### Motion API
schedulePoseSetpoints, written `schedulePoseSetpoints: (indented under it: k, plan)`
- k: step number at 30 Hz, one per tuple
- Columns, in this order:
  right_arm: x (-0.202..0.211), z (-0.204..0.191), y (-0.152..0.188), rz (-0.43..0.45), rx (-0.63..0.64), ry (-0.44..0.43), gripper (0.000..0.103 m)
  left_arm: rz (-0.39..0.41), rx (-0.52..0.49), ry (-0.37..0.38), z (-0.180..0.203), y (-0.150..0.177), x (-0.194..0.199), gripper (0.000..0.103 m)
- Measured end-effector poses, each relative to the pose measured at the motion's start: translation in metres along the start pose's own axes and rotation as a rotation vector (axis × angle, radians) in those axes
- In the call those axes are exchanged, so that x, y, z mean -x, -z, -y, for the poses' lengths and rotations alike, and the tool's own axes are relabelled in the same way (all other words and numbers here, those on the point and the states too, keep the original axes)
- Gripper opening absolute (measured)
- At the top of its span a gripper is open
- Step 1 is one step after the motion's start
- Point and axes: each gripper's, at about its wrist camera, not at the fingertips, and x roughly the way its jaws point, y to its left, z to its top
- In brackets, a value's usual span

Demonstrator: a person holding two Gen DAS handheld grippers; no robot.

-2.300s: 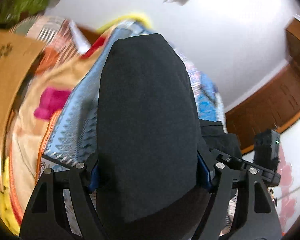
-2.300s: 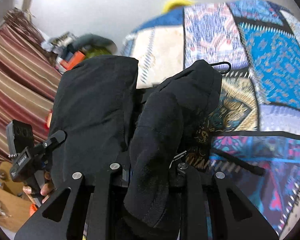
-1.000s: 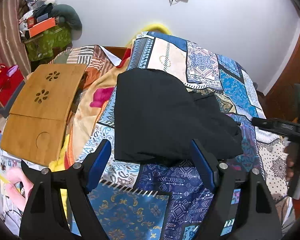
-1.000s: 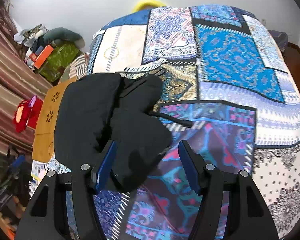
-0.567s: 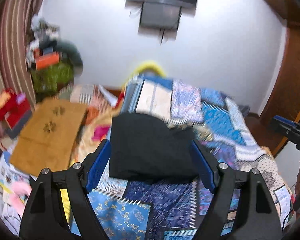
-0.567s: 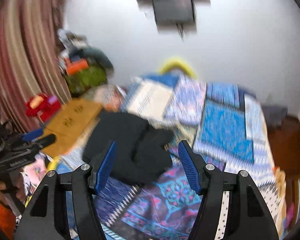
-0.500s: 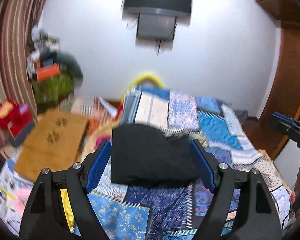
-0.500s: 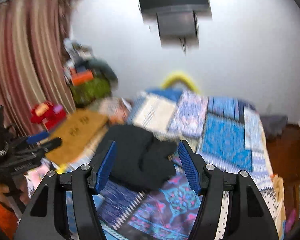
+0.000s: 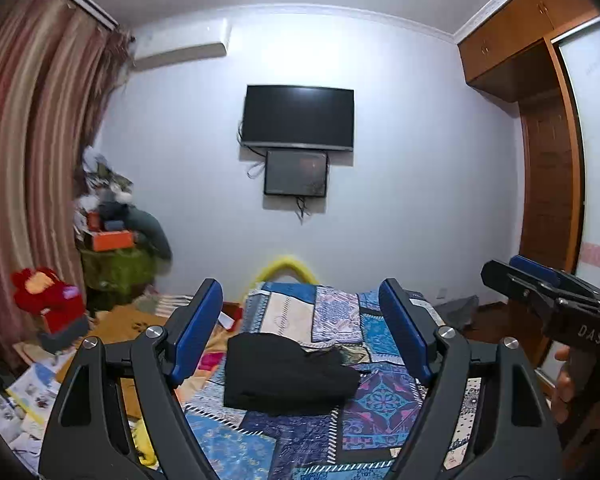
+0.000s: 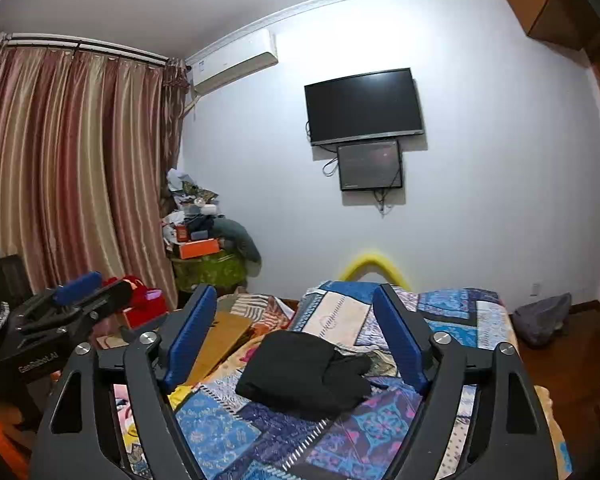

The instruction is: Fold large clothes

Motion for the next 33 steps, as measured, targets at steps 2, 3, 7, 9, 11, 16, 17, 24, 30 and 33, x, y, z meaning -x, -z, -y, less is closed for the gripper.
schedulePoseSetpoints:
  k: [2,3,7,9,11,16,17,24,30,33]
  plan:
    - [0.004,-0.001,0.003,0.001,-0.002,0.012,0.084,0.002,0.004,-0.011,0.002,0.002,0.009,0.092]
    - [0.006,-0.001,0.004,0.002,-0.007,0.022,0.084,0.012,0.009,-0.028,0.003,0.004,0.014,0.097]
    - [0.006,-0.004,0.007,-0.012,0.005,0.067,0.098,0.012,0.025,-0.073,0.002,0.009,0.024,0.100]
    - [0.007,-0.006,0.008,-0.018,0.017,0.088,0.103,0.012,0.041,-0.082,-0.001,0.012,0.026,0.102]
    - [0.009,-0.006,0.010,-0.016,0.011,0.097,0.103,0.004,0.052,-0.092,-0.003,0.015,0.025,0.102]
    - [0.010,-0.002,0.009,-0.032,-0.026,0.076,0.103,-0.013,0.033,-0.108,-0.002,0.019,0.024,0.102]
    - [0.010,-0.002,0.010,-0.031,-0.024,0.080,0.103,-0.014,0.032,-0.107,-0.001,0.020,0.025,0.102]
    - [0.013,-0.009,0.018,-0.037,-0.009,0.095,0.103,-0.021,0.025,-0.108,0.001,0.026,0.021,0.102]
    - [0.013,-0.011,0.022,-0.053,0.000,0.100,0.103,-0.027,0.015,-0.109,0.003,0.030,0.018,0.102]
    - [0.011,-0.011,0.023,-0.064,0.004,0.105,0.103,-0.033,0.017,-0.113,0.001,0.031,0.016,0.102]
